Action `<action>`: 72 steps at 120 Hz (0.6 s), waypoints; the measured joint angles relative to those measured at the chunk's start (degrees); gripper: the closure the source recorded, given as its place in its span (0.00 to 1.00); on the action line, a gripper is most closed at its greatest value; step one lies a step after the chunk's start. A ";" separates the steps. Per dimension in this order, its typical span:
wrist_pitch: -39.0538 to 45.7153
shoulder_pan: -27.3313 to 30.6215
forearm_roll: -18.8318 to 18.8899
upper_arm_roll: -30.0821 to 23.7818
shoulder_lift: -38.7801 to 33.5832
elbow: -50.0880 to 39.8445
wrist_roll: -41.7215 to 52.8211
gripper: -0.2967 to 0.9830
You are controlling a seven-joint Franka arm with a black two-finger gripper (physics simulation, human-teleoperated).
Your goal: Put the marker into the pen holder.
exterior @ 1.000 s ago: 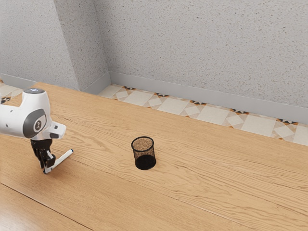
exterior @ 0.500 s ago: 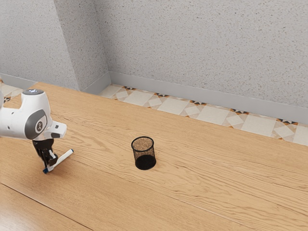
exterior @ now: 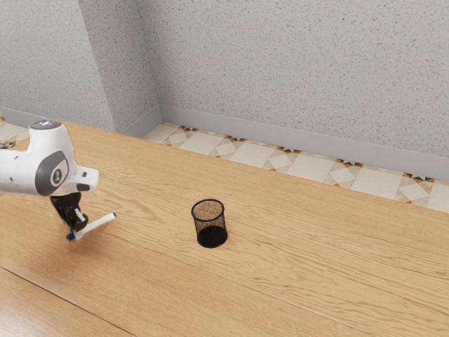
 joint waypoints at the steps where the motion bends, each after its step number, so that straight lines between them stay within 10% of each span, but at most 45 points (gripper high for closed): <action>1: -0.07 -0.05 0.02 0.00 -0.30 0.01 -0.04 0.84; 42: -20.03 -3.79 4.87 -0.92 -10.94 9.41 -3.26 0.85; 72: -44.83 -4.02 3.96 -13.30 -2.35 34.81 -7.36 0.85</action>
